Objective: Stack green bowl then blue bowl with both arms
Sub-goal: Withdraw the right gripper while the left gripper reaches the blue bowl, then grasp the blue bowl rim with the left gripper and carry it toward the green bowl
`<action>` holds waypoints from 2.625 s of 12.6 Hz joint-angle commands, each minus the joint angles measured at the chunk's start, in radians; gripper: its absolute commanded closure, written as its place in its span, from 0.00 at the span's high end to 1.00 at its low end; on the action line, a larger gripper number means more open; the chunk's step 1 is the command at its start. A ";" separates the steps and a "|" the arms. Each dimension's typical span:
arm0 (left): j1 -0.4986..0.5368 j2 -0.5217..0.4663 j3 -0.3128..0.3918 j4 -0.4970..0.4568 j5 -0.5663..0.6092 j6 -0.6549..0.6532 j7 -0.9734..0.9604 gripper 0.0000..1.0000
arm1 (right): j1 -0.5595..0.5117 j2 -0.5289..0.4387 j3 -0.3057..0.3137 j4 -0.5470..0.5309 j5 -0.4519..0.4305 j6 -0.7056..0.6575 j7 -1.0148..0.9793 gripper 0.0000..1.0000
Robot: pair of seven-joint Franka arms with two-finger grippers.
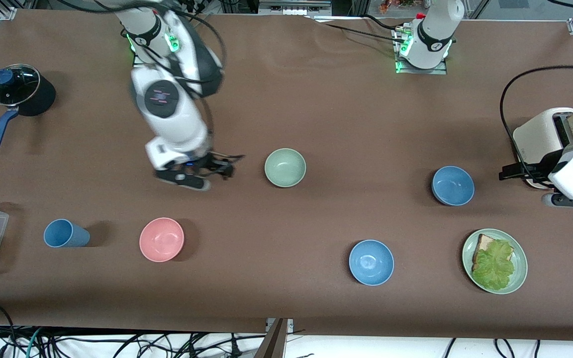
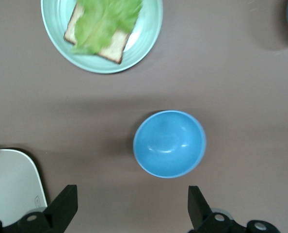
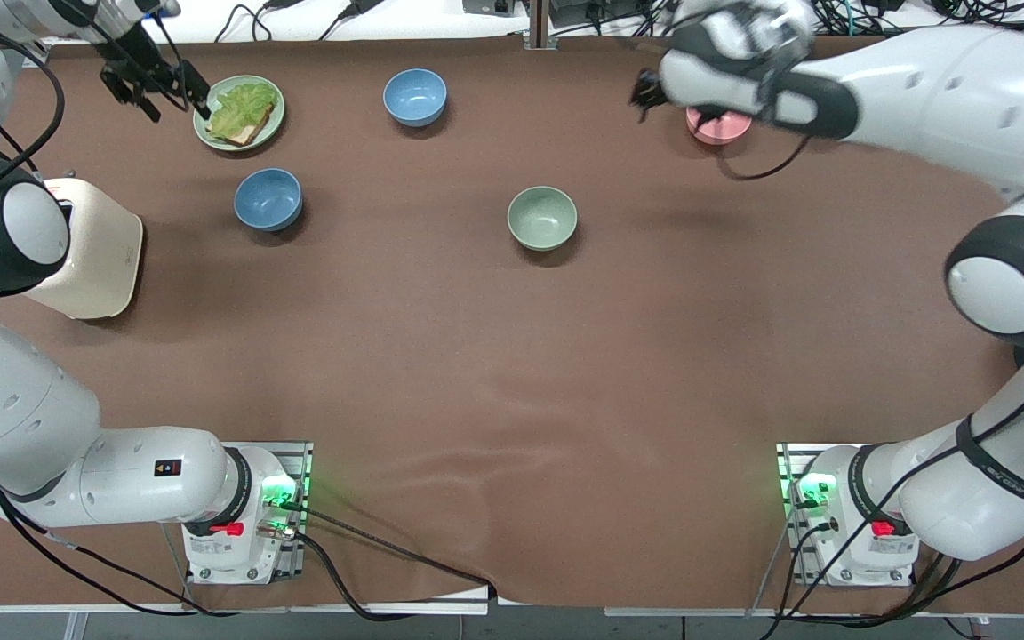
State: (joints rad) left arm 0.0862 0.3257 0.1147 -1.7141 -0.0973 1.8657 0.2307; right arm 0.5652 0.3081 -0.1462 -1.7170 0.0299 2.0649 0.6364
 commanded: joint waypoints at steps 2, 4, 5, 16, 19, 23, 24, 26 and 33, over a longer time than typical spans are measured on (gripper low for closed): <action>0.023 0.094 -0.001 -0.018 -0.103 0.082 0.028 1.00 | -0.016 -0.147 -0.188 -0.029 0.102 -0.138 -0.337 1.00; 0.012 0.119 -0.001 -0.080 -0.131 0.165 0.030 0.97 | -0.016 -0.213 -0.234 -0.030 0.102 -0.222 -0.380 1.00; 0.010 0.118 -0.001 -0.137 -0.131 0.249 0.039 0.96 | -0.016 -0.224 -0.251 -0.027 0.099 -0.232 -0.382 1.00; 0.001 0.136 -0.003 -0.295 -0.136 0.431 0.160 0.00 | -0.478 -0.239 0.195 -0.030 0.025 -0.247 -0.426 1.00; -0.013 0.130 -0.006 -0.282 -0.136 0.414 0.156 0.00 | -0.478 -0.241 0.198 -0.026 0.024 -0.250 -0.428 1.00; -0.098 0.095 -0.010 -0.150 -0.245 0.221 0.105 0.00 | -0.478 -0.242 0.194 -0.029 0.024 -0.250 -0.428 1.00; -0.138 0.090 -0.012 -0.131 -0.263 0.217 0.088 0.00 | -0.479 -0.242 0.186 -0.029 0.024 -0.250 -0.437 1.00; -0.236 0.085 -0.012 -0.113 -0.303 0.217 0.011 0.00 | -0.479 -0.253 0.177 -0.027 0.024 -0.259 -0.461 1.00; -0.601 0.203 -0.010 0.086 -0.332 0.224 -0.508 0.00 | -0.482 -0.253 0.172 -0.027 0.025 -0.256 -0.449 1.00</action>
State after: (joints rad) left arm -0.4442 0.4580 0.0845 -1.7111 -0.4188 2.1015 -0.1910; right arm 0.0916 0.0795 0.0186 -1.7366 0.0633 1.8205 0.1914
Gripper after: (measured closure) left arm 0.952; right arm 0.000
